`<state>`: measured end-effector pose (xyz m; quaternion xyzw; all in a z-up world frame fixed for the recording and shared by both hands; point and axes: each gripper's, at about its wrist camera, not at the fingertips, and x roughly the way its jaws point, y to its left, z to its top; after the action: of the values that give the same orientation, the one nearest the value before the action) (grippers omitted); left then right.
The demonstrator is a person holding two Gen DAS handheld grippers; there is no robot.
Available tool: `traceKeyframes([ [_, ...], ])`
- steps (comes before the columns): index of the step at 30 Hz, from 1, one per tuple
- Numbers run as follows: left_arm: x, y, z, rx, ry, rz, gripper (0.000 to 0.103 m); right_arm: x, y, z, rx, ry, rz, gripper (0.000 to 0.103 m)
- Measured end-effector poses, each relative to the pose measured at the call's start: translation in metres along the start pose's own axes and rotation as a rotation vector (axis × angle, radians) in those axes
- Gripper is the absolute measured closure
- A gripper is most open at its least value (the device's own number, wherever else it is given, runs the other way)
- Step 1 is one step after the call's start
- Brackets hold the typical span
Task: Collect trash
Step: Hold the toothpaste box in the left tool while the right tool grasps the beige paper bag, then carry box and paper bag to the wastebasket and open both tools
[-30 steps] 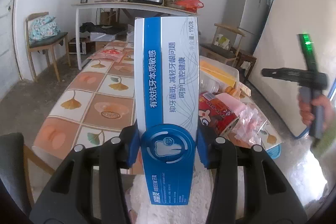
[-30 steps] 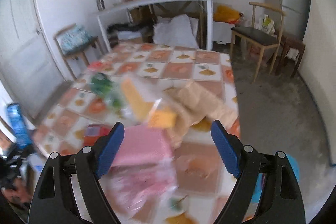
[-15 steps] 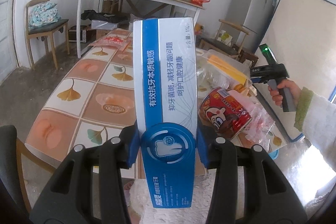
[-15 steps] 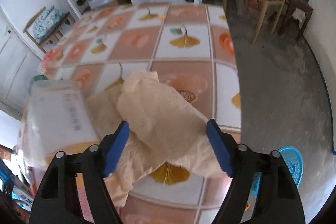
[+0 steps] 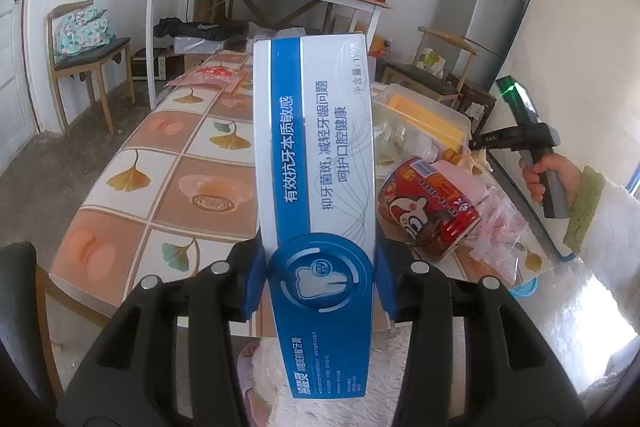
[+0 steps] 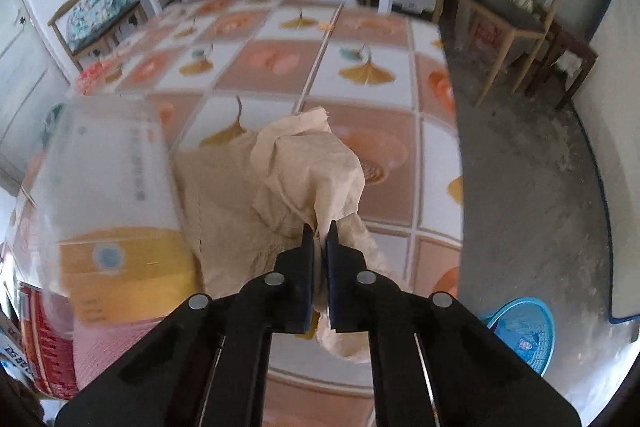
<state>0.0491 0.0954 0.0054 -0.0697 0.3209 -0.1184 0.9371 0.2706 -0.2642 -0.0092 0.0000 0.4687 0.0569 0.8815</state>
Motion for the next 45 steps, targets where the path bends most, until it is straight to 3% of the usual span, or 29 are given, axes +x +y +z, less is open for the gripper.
traceKeyframes([
  [13, -0.02, -0.019, 0.002, 0.057, -0.049, 0.004, 0.06, -0.121, 0.013, -0.003, -0.044, -0.322, -0.109, 0.098],
  [23, -0.042, -0.053, 0.018, 0.093, -0.091, -0.027, 0.06, -0.203, -0.031, -0.033, 0.058, -0.476, -0.08, 0.098],
  [31, -0.034, -0.13, 0.061, 0.184, -0.105, -0.263, 0.06, -0.255, -0.117, -0.097, 0.234, -0.516, -0.129, 0.098],
  [35, -0.015, -0.206, 0.084, 0.292, -0.081, -0.459, 0.06, -0.265, -0.168, -0.142, 0.357, -0.493, -0.16, 0.098],
  [37, -0.002, -0.238, 0.091, 0.332, -0.061, -0.522, 0.06, -0.267, -0.191, -0.166, 0.415, -0.481, -0.185, 0.098],
  [40, 0.034, -0.295, 0.099, 0.37, 0.021, -0.615, 0.06, -0.262, -0.229, -0.204, 0.528, -0.446, -0.208, 0.098],
  [45, 0.117, -0.395, 0.097, 0.393, 0.238, -0.728, 0.06, -0.232, -0.272, -0.246, 0.658, -0.374, -0.234, 0.098],
])
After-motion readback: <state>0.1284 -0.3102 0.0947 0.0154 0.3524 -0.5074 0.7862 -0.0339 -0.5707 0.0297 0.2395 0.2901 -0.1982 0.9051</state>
